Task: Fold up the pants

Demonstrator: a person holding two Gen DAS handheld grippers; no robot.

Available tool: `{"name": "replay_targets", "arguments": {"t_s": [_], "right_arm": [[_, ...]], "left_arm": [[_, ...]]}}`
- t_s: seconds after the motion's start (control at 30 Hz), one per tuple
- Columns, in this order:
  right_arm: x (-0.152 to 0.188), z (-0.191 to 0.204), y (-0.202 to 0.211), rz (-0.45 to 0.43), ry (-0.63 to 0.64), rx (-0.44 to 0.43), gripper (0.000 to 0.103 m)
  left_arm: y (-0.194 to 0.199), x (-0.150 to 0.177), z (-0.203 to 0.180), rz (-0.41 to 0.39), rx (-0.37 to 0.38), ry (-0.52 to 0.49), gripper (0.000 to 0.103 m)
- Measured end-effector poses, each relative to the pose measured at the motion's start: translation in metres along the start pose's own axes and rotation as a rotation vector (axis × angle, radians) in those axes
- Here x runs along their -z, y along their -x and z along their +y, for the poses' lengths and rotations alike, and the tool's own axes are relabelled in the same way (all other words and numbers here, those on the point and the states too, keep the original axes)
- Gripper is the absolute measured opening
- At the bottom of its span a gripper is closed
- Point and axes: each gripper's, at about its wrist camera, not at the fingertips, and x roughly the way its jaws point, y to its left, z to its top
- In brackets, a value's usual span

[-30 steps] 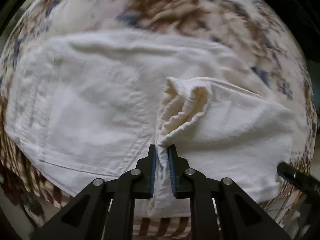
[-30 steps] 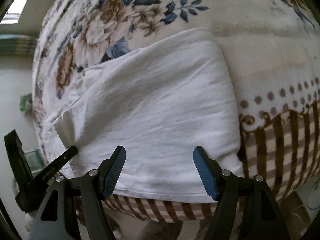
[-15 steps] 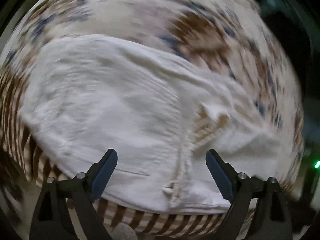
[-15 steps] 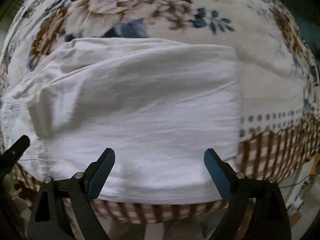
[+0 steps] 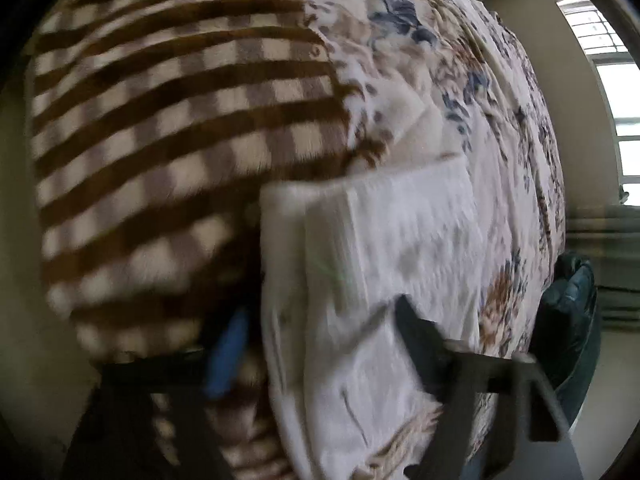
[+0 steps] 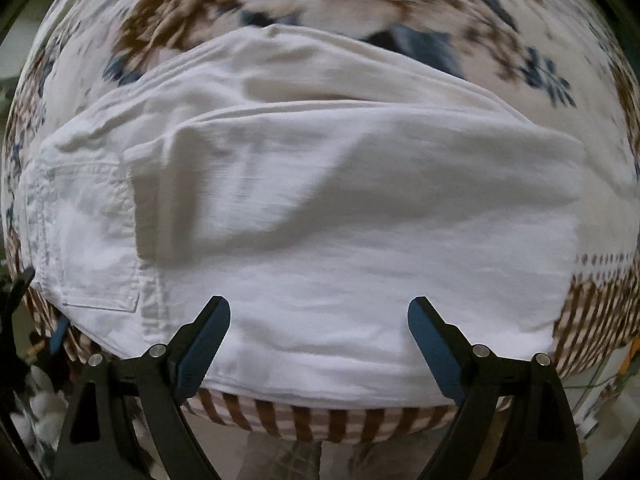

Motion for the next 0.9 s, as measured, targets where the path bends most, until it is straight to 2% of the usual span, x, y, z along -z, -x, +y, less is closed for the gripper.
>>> {"name": "replay_targets", "arguments": {"t_s": [0.13,0.23,0.33,0.47,0.53,0.57,0.63,0.67,0.73,0.8,0.9], "right_arm": [[-0.012,0.024,-0.009,0.021,0.042,0.020,0.093],[-0.016,0.033,-0.015,0.042,0.046,0.015,0.093],[-0.015,0.031,-0.021,0.047,0.055,0.022,0.093],[-0.019,0.036,-0.020,0.050,0.037,0.024,0.093],[-0.021,0.032,-0.020,0.042,0.018,0.017,0.093],[-0.022,0.031,-0.020,0.038,0.009,0.006,0.093],[-0.025,0.026,-0.017,0.038,-0.013,-0.016,0.093],[-0.026,0.026,-0.017,0.036,-0.019,-0.019,0.093],[-0.030,0.026,-0.014,0.022,-0.022,-0.012,0.093],[-0.032,0.024,-0.012,0.010,-0.023,0.002,0.093],[-0.035,0.023,-0.004,-0.012,-0.019,0.046,0.093]], "left_arm": [[-0.005,-0.008,-0.007,-0.030,0.007,-0.058,0.029],[0.021,0.004,-0.021,-0.078,0.037,-0.182,0.020],[0.025,0.008,-0.025,-0.080,0.088,-0.242,0.021],[-0.003,-0.012,-0.001,-0.034,0.122,-0.127,0.032],[-0.019,-0.022,0.004,-0.021,0.126,-0.075,0.042],[-0.020,-0.022,0.005,-0.023,0.129,-0.070,0.046],[-0.022,-0.022,-0.003,-0.051,0.082,-0.090,0.046],[-0.020,-0.020,-0.006,-0.062,0.070,-0.098,0.046],[-0.013,-0.014,-0.018,-0.097,0.024,-0.148,0.025],[0.003,-0.005,-0.036,-0.137,-0.007,-0.230,0.018],[0.033,0.014,-0.063,-0.200,-0.028,-0.366,0.017]]}}
